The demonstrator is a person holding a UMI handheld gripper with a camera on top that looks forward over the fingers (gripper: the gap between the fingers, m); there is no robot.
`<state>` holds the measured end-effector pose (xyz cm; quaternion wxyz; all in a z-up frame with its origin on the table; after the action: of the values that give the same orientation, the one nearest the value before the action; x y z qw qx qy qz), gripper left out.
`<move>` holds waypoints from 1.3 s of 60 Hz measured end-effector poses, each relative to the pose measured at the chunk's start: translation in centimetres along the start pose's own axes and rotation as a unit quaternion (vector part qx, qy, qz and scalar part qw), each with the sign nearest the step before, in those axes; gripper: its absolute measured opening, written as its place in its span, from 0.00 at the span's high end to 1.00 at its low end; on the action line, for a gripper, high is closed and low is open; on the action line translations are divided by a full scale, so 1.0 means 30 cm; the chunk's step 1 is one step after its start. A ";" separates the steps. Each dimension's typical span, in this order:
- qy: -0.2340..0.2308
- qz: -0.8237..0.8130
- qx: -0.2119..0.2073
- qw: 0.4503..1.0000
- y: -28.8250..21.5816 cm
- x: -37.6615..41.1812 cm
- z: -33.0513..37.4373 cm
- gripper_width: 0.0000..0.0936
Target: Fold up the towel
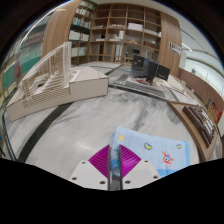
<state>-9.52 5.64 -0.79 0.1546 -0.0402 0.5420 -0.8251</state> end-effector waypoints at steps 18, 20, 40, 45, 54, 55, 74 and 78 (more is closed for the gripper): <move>0.014 0.000 -0.008 1.000 -0.013 -0.013 -0.014 0.99; 0.013 -0.028 -0.009 0.999 -0.015 -0.014 -0.009 0.99; 0.095 -0.110 -0.102 0.984 -0.256 -0.461 0.169 1.00; 0.122 -0.118 -0.067 0.983 -0.127 -0.584 0.169 0.99; 0.128 -0.137 -0.032 0.982 0.027 -0.685 0.165 0.97; 0.127 -0.135 -0.032 0.982 0.028 -0.689 0.165 0.96; 0.115 -0.105 -0.055 0.986 -0.022 -0.727 0.299 0.11; 0.111 -0.105 -0.066 0.986 -0.044 -0.702 0.389 0.11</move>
<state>12.92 2.14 7.33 0.0034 -0.0155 0.6021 -0.7982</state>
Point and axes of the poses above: the point between the fingertips, and its own axes, seen from behind it with the camera up: x to the left, y down, z backward, against the way the camera looks, the point moved 1 cm from there along z, backward, against the way the camera looks, and after that the axes turned 14 degrees about -x, right-handed, at the moved point
